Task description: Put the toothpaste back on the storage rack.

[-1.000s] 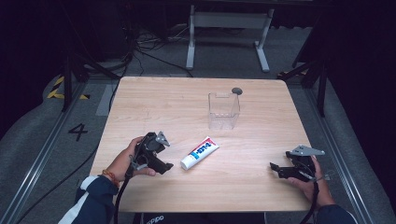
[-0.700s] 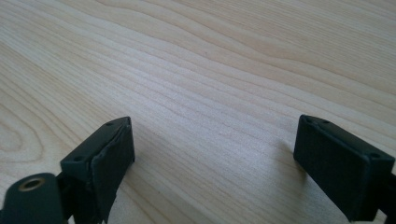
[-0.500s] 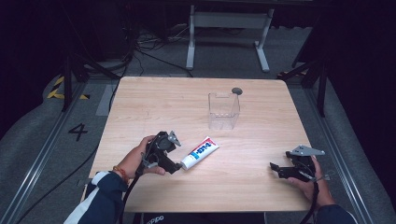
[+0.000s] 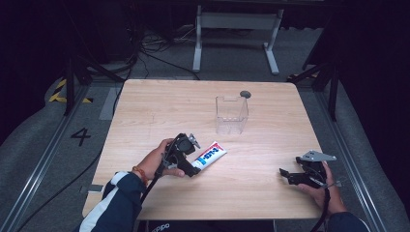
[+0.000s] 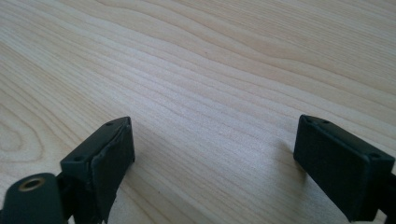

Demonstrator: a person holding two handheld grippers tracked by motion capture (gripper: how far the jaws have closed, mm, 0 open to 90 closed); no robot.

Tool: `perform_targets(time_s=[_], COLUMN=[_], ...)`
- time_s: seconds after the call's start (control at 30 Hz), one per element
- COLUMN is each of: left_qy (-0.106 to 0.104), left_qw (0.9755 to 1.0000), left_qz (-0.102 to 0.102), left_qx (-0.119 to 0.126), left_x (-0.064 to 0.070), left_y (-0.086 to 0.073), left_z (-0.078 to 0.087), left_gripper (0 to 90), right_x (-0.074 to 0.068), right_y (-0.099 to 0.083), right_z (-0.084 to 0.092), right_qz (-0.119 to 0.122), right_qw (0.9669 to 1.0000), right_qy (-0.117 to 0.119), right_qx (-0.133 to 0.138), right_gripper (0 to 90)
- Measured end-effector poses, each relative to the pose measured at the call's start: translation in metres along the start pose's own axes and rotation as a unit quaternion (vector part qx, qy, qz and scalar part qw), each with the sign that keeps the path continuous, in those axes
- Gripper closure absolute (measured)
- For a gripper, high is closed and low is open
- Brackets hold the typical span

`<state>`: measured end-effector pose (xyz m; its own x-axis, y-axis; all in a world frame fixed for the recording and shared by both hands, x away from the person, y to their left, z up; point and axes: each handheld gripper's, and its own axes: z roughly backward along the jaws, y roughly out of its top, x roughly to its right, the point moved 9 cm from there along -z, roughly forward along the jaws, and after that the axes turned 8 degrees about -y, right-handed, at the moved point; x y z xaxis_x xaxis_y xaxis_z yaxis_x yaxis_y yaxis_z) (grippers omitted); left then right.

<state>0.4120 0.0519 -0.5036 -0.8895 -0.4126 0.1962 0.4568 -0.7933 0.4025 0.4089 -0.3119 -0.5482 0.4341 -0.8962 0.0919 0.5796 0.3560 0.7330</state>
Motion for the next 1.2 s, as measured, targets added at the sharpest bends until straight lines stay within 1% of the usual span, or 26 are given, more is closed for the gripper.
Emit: perform_targets(time_s=[0.03, 0.1, 0.13, 0.23, 0.27, 0.3, 0.33, 0.4, 0.43, 0.47, 0.57, 0.6, 0.77, 0.83, 0.9, 0.97, 1.03, 1.1, 1.2], left_qy=[-0.003, -0.006, -0.002, 0.001, -0.001, 0.001, 0.004, 0.006, 0.004, 0.002, 0.004, 0.004, 0.008, 0.015, 0.019, 0.021, 0.032, 0.037, 0.036], left_qw=[1.0000, 1.0000, 1.0000, 0.9999, 0.9999, 0.9998, 0.9998, 0.9997, 0.9995, 0.9994, 0.9994, 0.9993, 0.9990, 0.9986, 0.9987, 0.9987, 0.9985, 0.9984, 0.9987], left_qz=[0.000, 0.006, 0.005, 0.008, 0.005, 0.002, 0.004, 0.002, 0.006, 0.008, 0.008, 0.013, 0.010, 0.011, 0.009, 0.017, 0.016, 0.017, 0.019], left_qx=[-0.001, -0.003, -0.008, -0.013, -0.014, -0.019, -0.020, -0.024, -0.032, -0.034, -0.034, -0.036, -0.042, -0.050, -0.046, -0.042, -0.042, -0.040, -0.031], left_x=[-0.001, -0.002, -0.004, -0.006, -0.006, -0.006, -0.007, -0.008, -0.009, -0.009, -0.012, -0.013, -0.016, -0.017, -0.019, -0.021, -0.024, -0.024, -0.024], left_y=[0.003, 0.008, 0.009, 0.015, 0.018, 0.021, 0.024, 0.025, 0.028, 0.029, 0.034, 0.036, 0.041, 0.042, 0.045, 0.047, 0.049, 0.051, 0.053], left_z=[-0.003, -0.008, -0.010, -0.015, -0.017, -0.021, -0.024, -0.026, -0.030, -0.032, -0.036, -0.039, -0.047, -0.050, -0.053, -0.053, -0.054, -0.055, -0.056], left_gripper=[17.6, 18.3, 18.3, 18.8, 18.8, 18.8, 19.0, 19.4, 19.4, 19.4, 19.5, 19.8, 20.6, 21.1, 20.7, 22.0, 22.8, 22.3, 24.3], right_x=[0.000, 0.000, 0.000, 0.000, 0.000, 0.000, 0.000, 0.000, 0.000, 0.000, 0.000, 0.000, 0.000, 0.000, 0.000, 0.000, 0.000, 0.000, 0.000], right_y=[0.000, 0.000, 0.000, 0.000, 0.000, 0.000, 0.000, 0.000, 0.000, 0.000, 0.000, 0.000, 0.000, 0.000, 0.000, 0.000, 0.000, 0.000, 0.000], right_z=[0.000, 0.000, 0.000, 0.000, 0.000, 0.000, 0.000, 0.000, 0.000, 0.000, 0.000, 0.000, 0.000, 0.000, 0.000, 0.000, 0.000, 0.000, 0.000], right_qz=[0.000, 0.000, 0.000, 0.000, 0.000, 0.000, 0.000, 0.000, 0.000, 0.000, 0.000, 0.000, 0.000, 0.000, -0.001, 0.000, 0.000, 0.000, 0.000], right_qw=[1.0000, 1.0000, 1.0000, 1.0000, 1.0000, 1.0000, 1.0000, 1.0000, 1.0000, 1.0000, 1.0000, 1.0000, 1.0000, 1.0000, 1.0000, 1.0000, 1.0000, 1.0000, 1.0000], right_qy=[0.000, 0.000, 0.000, 0.000, 0.000, 0.000, 0.000, 0.000, 0.000, 0.000, 0.000, 0.000, 0.000, 0.000, 0.000, 0.000, 0.000, 0.000, 0.000], right_qx=[0.000, 0.000, 0.000, 0.000, 0.000, 0.000, 0.000, 0.000, 0.000, 0.000, 0.000, 0.000, 0.000, 0.000, 0.000, 0.000, 0.000, 0.000, 0.000], right_gripper=[12.4, 12.4, 12.5, 12.5, 12.5, 12.5, 12.4, 12.5, 12.4, 12.5, 12.4, 12.4, 12.4, 12.5, 12.4, 12.4, 12.4, 12.4, 12.5])
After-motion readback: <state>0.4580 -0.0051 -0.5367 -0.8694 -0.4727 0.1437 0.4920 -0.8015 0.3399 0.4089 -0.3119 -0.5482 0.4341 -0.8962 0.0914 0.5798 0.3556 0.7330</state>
